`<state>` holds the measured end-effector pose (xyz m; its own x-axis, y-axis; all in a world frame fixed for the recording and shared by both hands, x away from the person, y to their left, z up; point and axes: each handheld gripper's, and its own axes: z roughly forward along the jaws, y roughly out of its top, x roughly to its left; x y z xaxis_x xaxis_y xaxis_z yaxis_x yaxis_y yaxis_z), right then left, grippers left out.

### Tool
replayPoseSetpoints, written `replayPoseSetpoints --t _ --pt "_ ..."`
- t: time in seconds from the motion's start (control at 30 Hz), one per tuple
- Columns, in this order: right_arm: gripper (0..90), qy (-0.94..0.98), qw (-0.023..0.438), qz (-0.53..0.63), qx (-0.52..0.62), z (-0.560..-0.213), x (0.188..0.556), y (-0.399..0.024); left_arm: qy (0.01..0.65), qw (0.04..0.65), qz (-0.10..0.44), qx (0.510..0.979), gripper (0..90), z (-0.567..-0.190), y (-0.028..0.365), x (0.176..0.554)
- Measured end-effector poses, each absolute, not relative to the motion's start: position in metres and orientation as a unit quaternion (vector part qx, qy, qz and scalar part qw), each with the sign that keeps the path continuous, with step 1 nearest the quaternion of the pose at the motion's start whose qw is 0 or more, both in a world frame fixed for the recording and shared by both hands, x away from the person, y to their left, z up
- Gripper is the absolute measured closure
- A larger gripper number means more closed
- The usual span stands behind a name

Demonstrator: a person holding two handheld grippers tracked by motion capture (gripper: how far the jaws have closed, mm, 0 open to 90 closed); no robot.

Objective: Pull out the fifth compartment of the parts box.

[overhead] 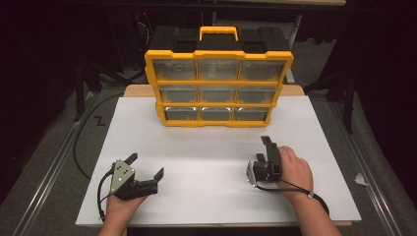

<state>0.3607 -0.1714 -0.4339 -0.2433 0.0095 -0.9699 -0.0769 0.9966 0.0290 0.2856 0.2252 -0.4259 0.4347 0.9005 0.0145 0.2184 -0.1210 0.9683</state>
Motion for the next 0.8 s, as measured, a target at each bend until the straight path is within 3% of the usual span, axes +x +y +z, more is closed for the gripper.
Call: replayPoseSetpoints --t 0.33,0.8 --pt "33.3 0.774 0.630 0.046 -0.029 -0.432 0.363 -0.152 0.414 0.515 0.330 0.674 0.2 -0.426 0.226 0.285" --pt "41.4 0.753 0.655 0.055 -0.030 -0.410 0.380 -0.130 0.411 0.519 0.328 0.673 0.2 -0.426 0.226 0.285"
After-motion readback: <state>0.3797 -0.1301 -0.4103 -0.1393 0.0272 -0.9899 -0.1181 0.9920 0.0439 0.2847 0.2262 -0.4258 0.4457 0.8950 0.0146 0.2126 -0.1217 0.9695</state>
